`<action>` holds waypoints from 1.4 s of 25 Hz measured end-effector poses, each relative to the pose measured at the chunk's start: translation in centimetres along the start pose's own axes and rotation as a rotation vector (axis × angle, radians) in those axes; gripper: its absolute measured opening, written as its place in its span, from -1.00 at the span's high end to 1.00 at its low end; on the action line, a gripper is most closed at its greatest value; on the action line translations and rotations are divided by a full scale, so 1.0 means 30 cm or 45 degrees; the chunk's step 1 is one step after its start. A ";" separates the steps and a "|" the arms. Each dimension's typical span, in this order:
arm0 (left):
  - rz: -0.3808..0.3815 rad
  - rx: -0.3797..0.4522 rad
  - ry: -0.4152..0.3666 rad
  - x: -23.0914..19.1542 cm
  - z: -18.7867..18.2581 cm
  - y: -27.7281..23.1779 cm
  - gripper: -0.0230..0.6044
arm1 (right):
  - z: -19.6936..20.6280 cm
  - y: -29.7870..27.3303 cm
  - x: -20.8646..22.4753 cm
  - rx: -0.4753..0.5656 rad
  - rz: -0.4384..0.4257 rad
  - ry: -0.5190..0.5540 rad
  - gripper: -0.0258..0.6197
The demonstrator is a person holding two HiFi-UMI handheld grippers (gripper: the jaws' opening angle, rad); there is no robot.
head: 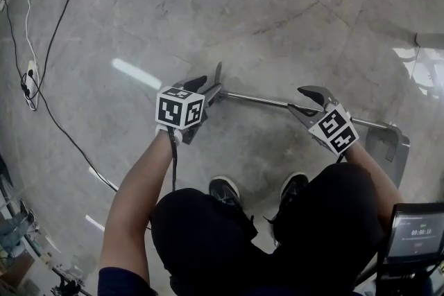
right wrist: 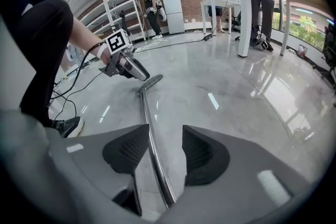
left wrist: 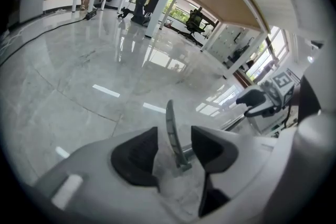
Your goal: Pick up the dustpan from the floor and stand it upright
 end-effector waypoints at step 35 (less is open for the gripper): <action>-0.120 0.049 -0.041 0.058 -0.144 0.059 0.66 | -0.034 0.002 -0.067 -0.075 -0.012 0.187 0.32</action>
Point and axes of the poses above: the fingertips, and each gripper's own axes: y backward along the fingers, x to its right, z out of its underside, the point moved 8 cm from there along y, backward along the fingers, and after that the axes turned 15 degrees about x, right-handed, at the moved point
